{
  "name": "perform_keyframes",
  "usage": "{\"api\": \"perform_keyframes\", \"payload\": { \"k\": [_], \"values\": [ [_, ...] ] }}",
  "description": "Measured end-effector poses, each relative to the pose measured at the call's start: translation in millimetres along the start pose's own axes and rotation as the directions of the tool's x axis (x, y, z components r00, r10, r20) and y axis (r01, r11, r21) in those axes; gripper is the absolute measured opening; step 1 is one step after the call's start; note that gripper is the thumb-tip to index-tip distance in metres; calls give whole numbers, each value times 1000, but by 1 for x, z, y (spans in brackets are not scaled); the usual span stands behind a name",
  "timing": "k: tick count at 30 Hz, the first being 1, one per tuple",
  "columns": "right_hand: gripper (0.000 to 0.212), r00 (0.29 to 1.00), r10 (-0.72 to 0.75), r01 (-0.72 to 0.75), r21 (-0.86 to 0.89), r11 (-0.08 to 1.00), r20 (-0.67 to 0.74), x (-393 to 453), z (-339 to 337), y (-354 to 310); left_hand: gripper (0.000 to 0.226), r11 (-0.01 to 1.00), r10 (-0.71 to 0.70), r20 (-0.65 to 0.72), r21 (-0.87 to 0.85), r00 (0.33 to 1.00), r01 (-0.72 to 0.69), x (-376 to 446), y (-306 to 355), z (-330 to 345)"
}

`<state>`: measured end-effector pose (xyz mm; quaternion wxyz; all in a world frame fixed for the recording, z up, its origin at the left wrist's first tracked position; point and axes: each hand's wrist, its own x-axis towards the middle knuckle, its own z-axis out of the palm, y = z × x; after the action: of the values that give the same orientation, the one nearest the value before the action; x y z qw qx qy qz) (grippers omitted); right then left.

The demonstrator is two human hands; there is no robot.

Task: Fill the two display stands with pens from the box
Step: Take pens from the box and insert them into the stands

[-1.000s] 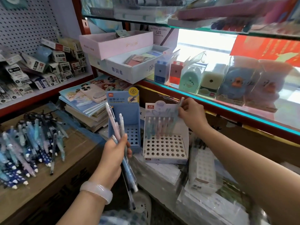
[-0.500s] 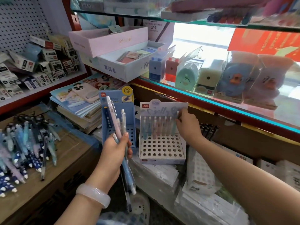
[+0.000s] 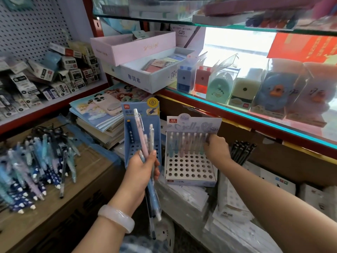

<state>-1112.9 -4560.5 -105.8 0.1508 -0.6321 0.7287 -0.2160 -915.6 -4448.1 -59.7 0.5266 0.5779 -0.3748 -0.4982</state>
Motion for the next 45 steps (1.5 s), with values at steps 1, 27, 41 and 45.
{"api": "perform_keyframes", "payload": {
  "k": [1, 27, 41, 45],
  "values": [
    [9, 1000, -1, 1, 7, 1000, 15, -4, -3, 0, 8, 1000, -1, 0, -6, 1000, 1, 0, 0, -1],
    [7, 1000, -8, 21, 547, 837, -27, -18, -55, -35, 11, 998, -29, 22, -49, 999, 30, -1, -7, -5],
    [9, 988, -153, 148, 190, 971, 12, -17, -2, -13, 26, 990, -58, 82, -126, 995, 68, 2, -8, -3],
    [15, 985, -154, 147, 89, 985, 73, -14, 13, -10, 18, 992, -44, 97, -114, 994, 55, 3, -10, -2]
  ]
}}
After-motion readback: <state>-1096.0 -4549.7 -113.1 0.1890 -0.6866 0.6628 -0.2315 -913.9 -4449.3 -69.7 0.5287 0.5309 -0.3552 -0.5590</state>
